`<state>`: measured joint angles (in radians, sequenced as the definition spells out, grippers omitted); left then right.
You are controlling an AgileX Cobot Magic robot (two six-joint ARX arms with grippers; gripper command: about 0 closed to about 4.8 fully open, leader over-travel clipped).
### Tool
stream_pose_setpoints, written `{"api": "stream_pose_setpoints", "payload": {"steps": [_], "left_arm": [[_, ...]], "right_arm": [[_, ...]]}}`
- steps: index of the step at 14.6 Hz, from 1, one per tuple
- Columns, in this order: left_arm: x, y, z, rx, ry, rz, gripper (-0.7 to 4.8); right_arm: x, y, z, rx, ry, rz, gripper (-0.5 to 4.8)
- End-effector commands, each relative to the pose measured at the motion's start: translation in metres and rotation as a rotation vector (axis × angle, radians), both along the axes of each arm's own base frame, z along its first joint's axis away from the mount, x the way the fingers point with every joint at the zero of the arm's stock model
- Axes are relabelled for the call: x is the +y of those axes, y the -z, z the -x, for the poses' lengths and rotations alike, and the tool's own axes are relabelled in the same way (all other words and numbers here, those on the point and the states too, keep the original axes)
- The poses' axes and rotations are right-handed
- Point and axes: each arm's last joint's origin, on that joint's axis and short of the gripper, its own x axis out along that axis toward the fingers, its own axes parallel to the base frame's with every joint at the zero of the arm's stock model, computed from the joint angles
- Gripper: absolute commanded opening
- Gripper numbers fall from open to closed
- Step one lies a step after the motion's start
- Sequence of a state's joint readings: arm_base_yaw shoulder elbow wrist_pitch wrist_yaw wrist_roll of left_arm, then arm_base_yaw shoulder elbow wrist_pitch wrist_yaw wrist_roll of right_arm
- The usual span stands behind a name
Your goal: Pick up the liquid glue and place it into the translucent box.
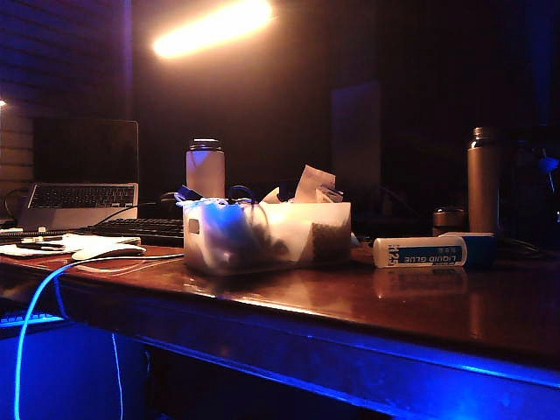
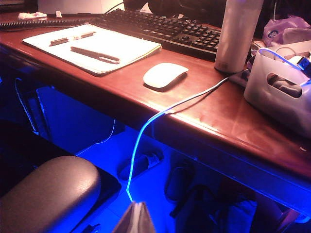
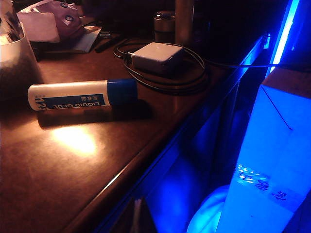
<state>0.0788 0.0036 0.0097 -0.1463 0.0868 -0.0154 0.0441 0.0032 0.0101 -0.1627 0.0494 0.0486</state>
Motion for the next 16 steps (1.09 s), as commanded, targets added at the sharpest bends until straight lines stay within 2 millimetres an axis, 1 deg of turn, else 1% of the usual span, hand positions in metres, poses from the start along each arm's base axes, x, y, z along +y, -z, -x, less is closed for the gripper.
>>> {"api": "stream_pose_setpoints", "payload": {"steps": [1, 4, 5, 6, 7, 8, 9, 10, 11, 12, 13, 14, 15, 16], "left_arm": [[0.0, 0.003, 0.0, 0.026, 0.004, -0.005, -0.05], [0.0, 0.003, 0.0, 0.026, 0.004, 0.0, -0.05], [0.0, 0.003, 0.0, 0.019, 0.0, 0.029, -0.05], [0.0, -0.002, 0.0, -0.016, 0.0, 0.072, -0.05], [-0.001, -0.017, 0.002, -0.089, 0.014, 0.118, -0.05], [-0.001, -0.037, 0.005, -0.168, 0.022, 0.136, -0.05], [-0.002, -0.06, 0.012, -0.237, 0.025, 0.132, -0.05], [-0.002, -0.087, 0.019, -0.299, 0.014, 0.126, -0.05], [-0.002, -0.114, 0.023, -0.339, 0.003, 0.123, -0.05], [-0.002, -0.143, 0.022, -0.346, 0.006, 0.121, -0.05], [-0.002, -0.176, 0.015, -0.321, 0.041, 0.091, -0.05], [-0.003, -0.206, 0.001, -0.267, 0.112, 0.053, -0.05], [-0.004, -0.235, -0.015, -0.185, 0.191, 0.02, -0.05], [-0.005, -0.261, -0.032, -0.095, 0.27, -0.005, -0.05]], "right_arm": [[0.0, 0.002, 0.0, 0.009, -0.003, -0.001, -0.01], [0.0, 0.002, 0.0, 0.008, -0.003, -0.001, -0.01], [0.0, 0.001, 0.0, -0.001, -0.002, -0.012, -0.01], [0.0, -0.003, -0.001, -0.037, 0.002, -0.047, -0.01], [0.0, -0.012, -0.001, -0.106, 0.008, -0.114, -0.01], [0.0, -0.024, 0.001, -0.163, 0.014, -0.182, -0.01], [0.0, -0.04, 0.005, -0.195, 0.013, -0.204, -0.02], [-0.001, -0.059, 0.011, -0.226, 0.016, -0.205, -0.02], [-0.002, -0.082, 0.016, -0.255, 0.042, -0.205, -0.02], [-0.003, -0.104, 0.019, -0.261, 0.072, -0.203, -0.02], [-0.003, -0.125, 0.017, -0.255, 0.083, -0.189, -0.02], [-0.003, -0.147, 0.01, -0.235, 0.087, -0.169, -0.01], [-0.002, -0.17, -0.001, -0.201, 0.086, -0.134, -0.01], [-0.001, -0.191, -0.014, -0.164, 0.046, -0.062, -0.01]]}}
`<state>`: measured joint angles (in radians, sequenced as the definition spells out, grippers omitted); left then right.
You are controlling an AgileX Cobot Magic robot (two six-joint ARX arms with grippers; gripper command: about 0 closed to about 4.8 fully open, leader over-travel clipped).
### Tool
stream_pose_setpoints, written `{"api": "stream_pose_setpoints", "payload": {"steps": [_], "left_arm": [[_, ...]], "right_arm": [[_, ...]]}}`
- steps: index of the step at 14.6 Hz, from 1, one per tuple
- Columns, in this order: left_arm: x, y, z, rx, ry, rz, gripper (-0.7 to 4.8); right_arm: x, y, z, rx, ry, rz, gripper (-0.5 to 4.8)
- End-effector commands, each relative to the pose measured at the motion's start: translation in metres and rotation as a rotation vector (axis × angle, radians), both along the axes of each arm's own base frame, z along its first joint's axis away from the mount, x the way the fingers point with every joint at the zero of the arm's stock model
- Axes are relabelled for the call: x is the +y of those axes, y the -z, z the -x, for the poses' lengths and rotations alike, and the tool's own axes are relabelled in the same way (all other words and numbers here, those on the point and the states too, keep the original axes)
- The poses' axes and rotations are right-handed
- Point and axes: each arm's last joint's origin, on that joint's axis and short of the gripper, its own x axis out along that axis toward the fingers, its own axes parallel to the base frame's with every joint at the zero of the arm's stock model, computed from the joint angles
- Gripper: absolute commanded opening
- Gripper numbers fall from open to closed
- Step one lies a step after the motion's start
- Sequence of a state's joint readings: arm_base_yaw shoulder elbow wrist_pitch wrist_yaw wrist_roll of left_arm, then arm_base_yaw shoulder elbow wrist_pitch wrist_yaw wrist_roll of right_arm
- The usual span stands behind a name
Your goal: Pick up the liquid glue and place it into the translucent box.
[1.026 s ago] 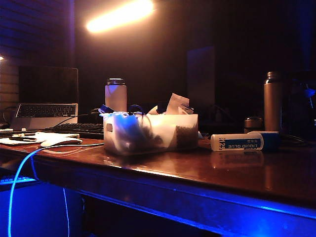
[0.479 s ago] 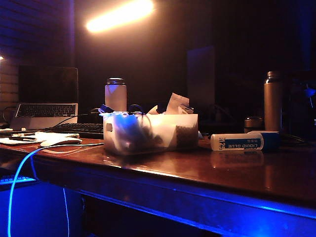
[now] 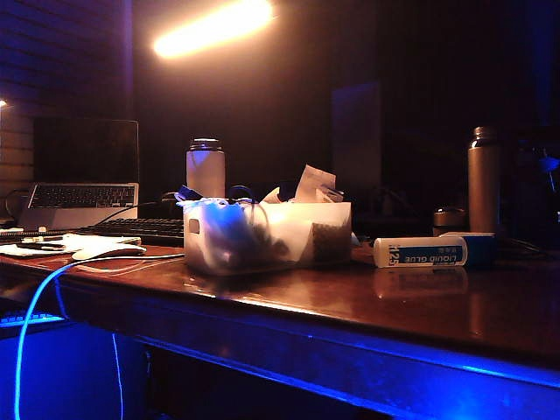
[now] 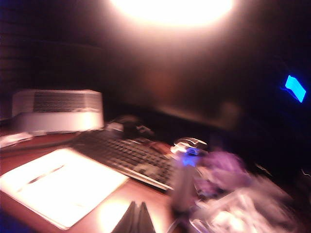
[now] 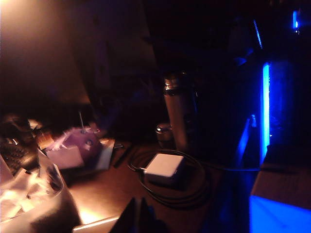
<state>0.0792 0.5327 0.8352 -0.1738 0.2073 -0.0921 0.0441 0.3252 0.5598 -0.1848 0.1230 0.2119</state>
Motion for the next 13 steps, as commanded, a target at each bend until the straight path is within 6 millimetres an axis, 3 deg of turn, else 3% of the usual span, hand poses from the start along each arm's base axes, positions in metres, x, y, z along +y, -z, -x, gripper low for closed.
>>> {"api": "stream_pose_setpoints", "payload": {"steps": [1, 4, 7, 9, 11, 13], "left_arm": [[-0.004, -0.057, -0.044, 0.254, 0.245, -0.122, -0.05], [-0.023, -0.095, -0.087, 0.459, 0.455, -0.201, -0.05], [-0.056, -0.1, -0.115, 0.498, 0.578, -0.243, -0.05], [-0.072, -0.095, -0.118, 0.516, 0.646, -0.259, -0.05], [-0.073, -0.098, -0.119, 0.485, 0.648, -0.257, -0.05], [-0.074, -0.1, -0.121, 0.459, 0.641, -0.247, -0.05]], "right_arm": [[0.003, -0.057, -0.039, 0.093, -0.061, 0.197, -0.01], [0.008, -0.104, -0.099, 0.245, -0.139, 0.422, -0.01], [0.011, -0.12, -0.155, 0.337, -0.199, 0.581, -0.01], [0.014, -0.107, -0.189, 0.379, -0.293, 0.791, -0.01], [0.015, -0.077, -0.221, 0.471, -0.364, 0.962, -0.01], [0.017, -0.036, -0.253, 0.6, -0.454, 1.023, -0.01]]}}
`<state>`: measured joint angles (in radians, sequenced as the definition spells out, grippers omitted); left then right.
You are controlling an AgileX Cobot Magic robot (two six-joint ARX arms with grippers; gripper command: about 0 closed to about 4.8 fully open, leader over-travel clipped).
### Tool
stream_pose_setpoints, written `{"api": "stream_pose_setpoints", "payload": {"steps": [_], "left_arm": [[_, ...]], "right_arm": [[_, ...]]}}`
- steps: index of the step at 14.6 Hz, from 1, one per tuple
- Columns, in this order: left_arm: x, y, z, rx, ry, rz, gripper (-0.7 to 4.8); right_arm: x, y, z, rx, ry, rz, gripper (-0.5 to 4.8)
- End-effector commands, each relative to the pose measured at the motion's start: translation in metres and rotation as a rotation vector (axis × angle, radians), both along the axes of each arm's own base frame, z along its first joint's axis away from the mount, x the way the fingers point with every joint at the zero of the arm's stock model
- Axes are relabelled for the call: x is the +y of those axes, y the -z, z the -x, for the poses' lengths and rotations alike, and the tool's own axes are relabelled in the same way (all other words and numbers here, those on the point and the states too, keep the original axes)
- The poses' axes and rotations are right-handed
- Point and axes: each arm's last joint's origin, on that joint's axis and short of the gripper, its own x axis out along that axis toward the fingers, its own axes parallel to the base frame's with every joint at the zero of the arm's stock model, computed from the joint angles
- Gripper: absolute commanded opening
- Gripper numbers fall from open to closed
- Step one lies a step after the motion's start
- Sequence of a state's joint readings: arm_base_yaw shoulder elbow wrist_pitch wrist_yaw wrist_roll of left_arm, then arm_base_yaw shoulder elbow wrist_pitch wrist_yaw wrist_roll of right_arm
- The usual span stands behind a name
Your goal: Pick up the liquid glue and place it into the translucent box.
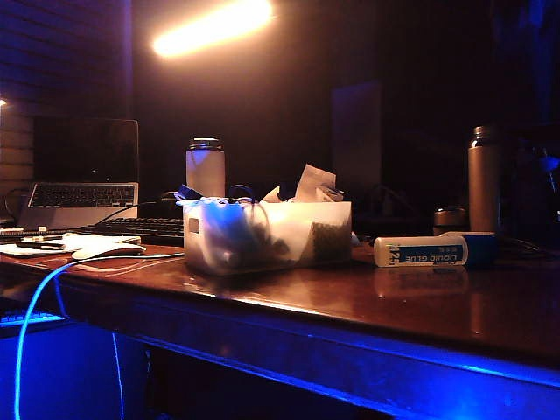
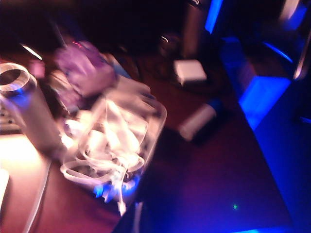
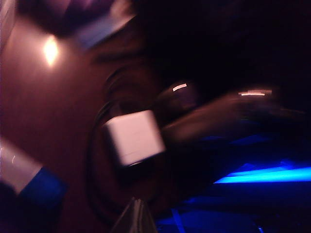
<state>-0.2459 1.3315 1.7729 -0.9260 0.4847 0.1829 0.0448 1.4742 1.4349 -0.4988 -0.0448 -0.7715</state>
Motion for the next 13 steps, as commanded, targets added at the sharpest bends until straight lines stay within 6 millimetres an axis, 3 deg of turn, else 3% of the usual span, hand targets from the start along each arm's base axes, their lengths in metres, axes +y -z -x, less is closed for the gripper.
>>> {"api": "stream_pose_setpoints", "payload": {"steps": [1, 2, 3, 5, 6, 8, 9, 13], "left_arm": [[-0.001, -0.005, 0.001, -0.036, 0.005, 0.021, -0.05], [-0.001, -0.005, 0.001, -0.037, 0.005, 0.021, -0.05], [-0.001, -0.005, 0.001, -0.037, 0.005, 0.021, -0.05], [-0.001, -0.005, 0.001, -0.037, 0.005, 0.021, -0.05], [-0.001, -0.005, 0.001, -0.036, 0.005, 0.021, -0.05], [-0.001, -0.005, 0.001, -0.034, 0.005, 0.02, -0.05], [-0.001, -0.005, 0.001, -0.034, 0.006, 0.02, -0.05], [-0.001, -0.005, 0.001, -0.034, 0.007, 0.017, -0.05]], "right_arm": [[0.007, 0.039, -0.03, 0.123, -0.088, 0.128, -0.01], [0.014, 0.055, -0.04, 0.162, -0.114, 0.227, -0.01], [0.021, 0.067, -0.047, 0.19, -0.137, 0.314, 0.36], [0.035, 0.087, -0.057, 0.223, -0.198, 0.394, 2.95], [0.042, 0.094, -0.06, 0.233, -0.222, 0.403, 3.37], [0.048, 0.104, -0.064, 0.252, -0.236, 0.414, 3.4], [0.048, 0.106, -0.064, 0.261, -0.242, 0.412, 3.69], [0.048, 0.121, -0.064, 0.351, -0.293, 0.411, 3.74]]}}
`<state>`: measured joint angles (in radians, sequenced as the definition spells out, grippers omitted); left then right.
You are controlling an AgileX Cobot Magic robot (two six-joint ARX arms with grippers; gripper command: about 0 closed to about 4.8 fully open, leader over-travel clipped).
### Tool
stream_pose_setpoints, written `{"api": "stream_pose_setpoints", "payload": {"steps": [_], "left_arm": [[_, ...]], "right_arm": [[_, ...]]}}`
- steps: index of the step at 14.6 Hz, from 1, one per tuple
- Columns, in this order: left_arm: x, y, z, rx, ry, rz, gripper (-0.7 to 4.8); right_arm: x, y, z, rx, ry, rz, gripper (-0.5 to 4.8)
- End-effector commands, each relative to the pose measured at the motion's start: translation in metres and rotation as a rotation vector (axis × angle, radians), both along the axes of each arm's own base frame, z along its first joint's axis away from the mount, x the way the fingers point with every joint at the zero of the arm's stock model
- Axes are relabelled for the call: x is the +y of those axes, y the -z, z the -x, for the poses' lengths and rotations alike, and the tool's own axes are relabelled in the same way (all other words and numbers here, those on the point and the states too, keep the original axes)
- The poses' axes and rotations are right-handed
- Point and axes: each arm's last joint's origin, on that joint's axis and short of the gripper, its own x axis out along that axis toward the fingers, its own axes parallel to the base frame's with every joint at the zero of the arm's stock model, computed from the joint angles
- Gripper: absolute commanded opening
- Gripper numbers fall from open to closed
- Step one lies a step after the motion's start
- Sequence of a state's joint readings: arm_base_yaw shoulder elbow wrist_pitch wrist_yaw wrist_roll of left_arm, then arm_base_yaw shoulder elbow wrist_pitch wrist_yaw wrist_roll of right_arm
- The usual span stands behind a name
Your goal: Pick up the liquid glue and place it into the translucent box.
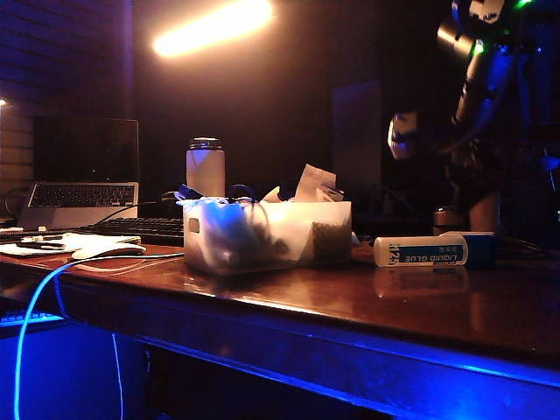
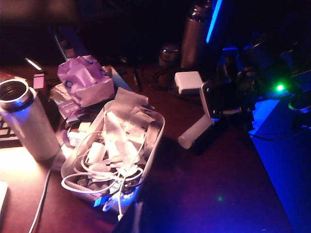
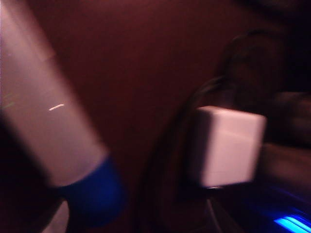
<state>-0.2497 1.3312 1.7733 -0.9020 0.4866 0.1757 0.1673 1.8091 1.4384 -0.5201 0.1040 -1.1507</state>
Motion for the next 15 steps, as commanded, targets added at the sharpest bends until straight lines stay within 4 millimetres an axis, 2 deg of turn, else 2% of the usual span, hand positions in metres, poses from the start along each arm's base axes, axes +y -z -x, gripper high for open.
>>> {"api": "stream_pose_setpoints", "payload": {"steps": [1, 9, 13, 15], "left_arm": [[0.0, -0.003, 0.002, -0.015, 0.004, 0.005, -0.05], [0.0, -0.002, 0.002, -0.005, 0.004, 0.003, -0.05], [0.0, -0.002, 0.002, -0.005, 0.005, 0.004, -0.05], [0.0, -0.002, 0.002, -0.005, 0.007, 0.005, -0.05]], "right_arm": [[0.001, 0.012, -0.003, 0.054, -0.026, -0.007, 3.74], [0.002, 0.065, -0.024, 0.135, -0.031, 0.029, 3.73], [0.003, 0.079, -0.035, 0.09, -0.029, 0.026, 3.73], [0.003, 0.079, -0.038, 0.065, -0.031, 0.026, 3.67]]}}
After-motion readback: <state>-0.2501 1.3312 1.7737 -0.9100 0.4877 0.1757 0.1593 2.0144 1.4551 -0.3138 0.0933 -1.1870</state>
